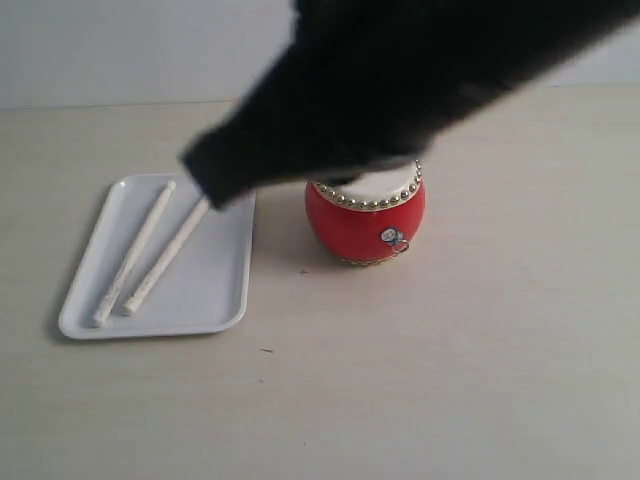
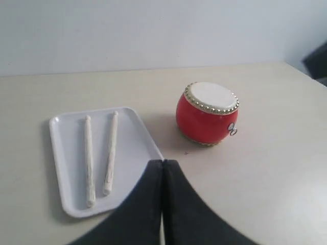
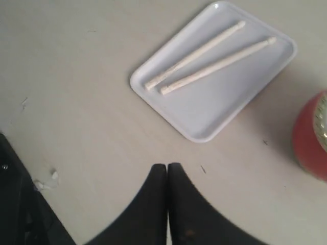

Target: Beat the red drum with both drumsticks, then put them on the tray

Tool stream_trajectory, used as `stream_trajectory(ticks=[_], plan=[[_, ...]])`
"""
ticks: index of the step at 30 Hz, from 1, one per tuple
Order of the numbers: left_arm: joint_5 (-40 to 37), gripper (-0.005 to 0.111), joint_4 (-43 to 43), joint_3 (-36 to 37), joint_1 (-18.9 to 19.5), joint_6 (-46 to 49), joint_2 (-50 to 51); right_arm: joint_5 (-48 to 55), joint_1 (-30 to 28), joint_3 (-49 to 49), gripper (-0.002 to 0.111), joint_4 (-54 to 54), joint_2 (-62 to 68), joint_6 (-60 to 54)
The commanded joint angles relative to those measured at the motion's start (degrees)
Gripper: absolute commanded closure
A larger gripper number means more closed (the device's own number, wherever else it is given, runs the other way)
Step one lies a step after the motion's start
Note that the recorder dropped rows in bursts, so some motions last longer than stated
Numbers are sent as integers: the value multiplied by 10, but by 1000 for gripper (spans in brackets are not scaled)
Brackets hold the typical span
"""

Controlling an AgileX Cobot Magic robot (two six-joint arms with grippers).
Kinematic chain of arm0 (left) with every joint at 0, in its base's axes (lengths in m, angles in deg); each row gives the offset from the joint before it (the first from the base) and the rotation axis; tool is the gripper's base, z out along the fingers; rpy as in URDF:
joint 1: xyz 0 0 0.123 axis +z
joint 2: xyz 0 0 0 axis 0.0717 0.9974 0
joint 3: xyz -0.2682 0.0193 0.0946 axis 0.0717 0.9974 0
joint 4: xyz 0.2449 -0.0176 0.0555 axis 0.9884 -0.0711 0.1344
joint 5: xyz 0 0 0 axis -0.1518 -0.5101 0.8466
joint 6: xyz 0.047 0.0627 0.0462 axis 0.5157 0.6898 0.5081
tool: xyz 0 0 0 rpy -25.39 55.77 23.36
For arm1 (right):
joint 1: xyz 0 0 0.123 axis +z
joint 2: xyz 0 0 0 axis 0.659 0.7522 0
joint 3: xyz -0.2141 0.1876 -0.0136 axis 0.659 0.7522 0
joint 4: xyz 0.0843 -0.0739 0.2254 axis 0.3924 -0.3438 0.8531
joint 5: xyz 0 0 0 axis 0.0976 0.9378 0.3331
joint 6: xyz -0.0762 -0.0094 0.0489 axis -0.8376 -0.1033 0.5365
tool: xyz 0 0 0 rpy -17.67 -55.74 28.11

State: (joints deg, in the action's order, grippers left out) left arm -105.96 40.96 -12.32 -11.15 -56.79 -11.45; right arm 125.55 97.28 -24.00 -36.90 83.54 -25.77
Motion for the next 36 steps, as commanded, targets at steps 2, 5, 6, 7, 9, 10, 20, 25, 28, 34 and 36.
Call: stream_trajectory(ticks=[2,5,6,7,9,10,20,25,28,34,36], plan=[[84,107,-21,32,-8,8,-1,-68,-1,184,108,-31,-228,25],[150,107,-31,57,-8,9,-1,-89,-1,259,108,-72,-347,78],[159,107,-31,62,-8,15,-1,-88,-1,277,108,-93,-385,93],[164,107,-29,67,-8,26,-1,-85,-1,292,108,-106,-420,96],[169,107,-29,73,-8,37,-1,-80,-1,316,108,-128,-482,96],[169,107,-29,73,-8,37,-1,-79,-1,326,108,-140,-508,96],[168,107,-35,73,-8,37,-1,-79,-1,339,108,-141,-623,79],[168,107,-35,73,-8,37,-1,-79,-1,339,108,-129,-625,81],[168,107,-35,73,-8,37,-1,-79,-1,339,108,-129,-625,81],[168,107,-35,73,-8,37,-1,-79,-1,339,108,-129,-625,81],[168,107,-35,73,-8,37,-1,-79,-1,339,108,-129,-625,81]])
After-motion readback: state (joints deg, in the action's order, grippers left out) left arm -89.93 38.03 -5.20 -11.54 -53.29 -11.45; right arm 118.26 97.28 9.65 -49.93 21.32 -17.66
